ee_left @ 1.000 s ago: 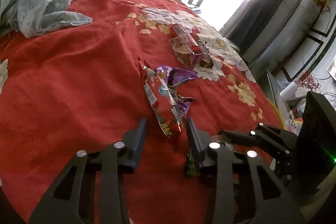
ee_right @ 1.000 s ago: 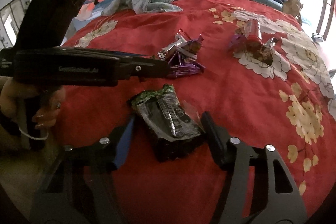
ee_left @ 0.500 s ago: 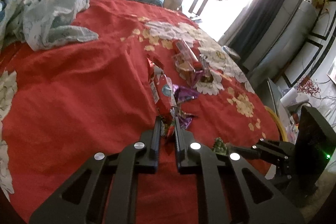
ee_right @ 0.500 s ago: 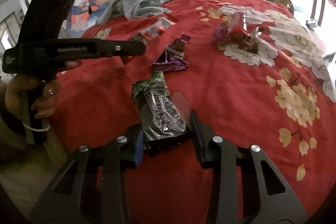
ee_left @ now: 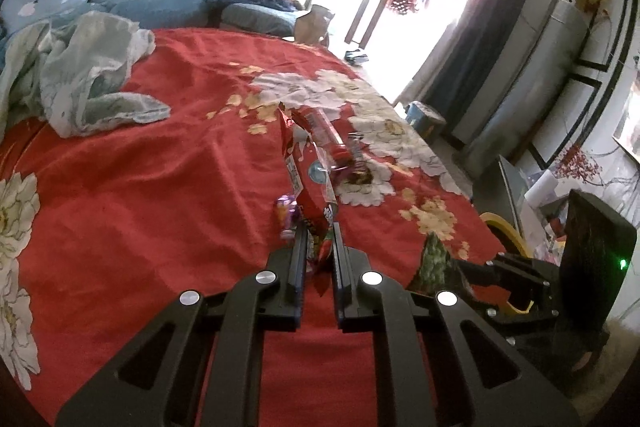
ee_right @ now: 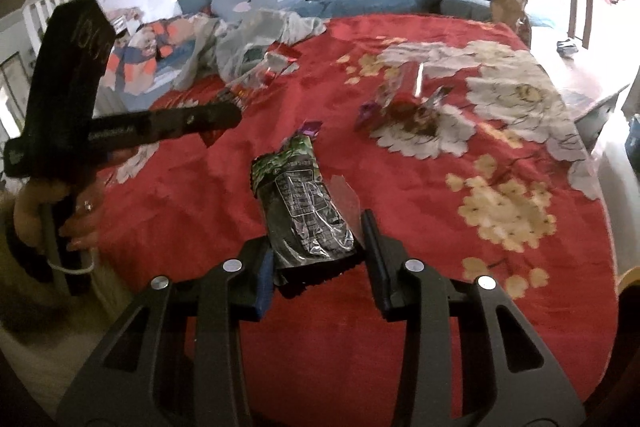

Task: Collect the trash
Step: 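Carry the snack bag and red-white wrapper in both tools over the bin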

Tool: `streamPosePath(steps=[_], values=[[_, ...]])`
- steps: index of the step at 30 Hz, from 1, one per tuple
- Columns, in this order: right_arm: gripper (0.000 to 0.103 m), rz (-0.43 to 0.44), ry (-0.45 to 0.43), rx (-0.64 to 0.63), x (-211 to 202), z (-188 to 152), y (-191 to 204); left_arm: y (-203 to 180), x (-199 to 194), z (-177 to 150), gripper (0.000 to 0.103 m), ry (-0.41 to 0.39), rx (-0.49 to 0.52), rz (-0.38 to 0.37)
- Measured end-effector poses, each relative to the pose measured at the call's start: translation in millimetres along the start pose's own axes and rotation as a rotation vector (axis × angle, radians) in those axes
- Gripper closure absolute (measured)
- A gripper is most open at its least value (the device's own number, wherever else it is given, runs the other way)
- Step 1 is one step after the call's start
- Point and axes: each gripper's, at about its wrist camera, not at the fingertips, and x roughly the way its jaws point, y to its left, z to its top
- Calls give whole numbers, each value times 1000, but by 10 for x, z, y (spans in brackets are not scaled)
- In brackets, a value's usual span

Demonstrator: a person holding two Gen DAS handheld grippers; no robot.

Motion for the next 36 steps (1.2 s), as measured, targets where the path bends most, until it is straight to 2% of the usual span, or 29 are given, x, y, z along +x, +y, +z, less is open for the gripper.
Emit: streamPosePath(steps=[17, 36], values=[[72, -81, -108, 101, -472, 76, -436, -442, -64, 34, 92, -26, 74, -53], [72, -180, -208, 237, -955, -28, -937, -990, 88, 8, 92, 1, 153, -120]])
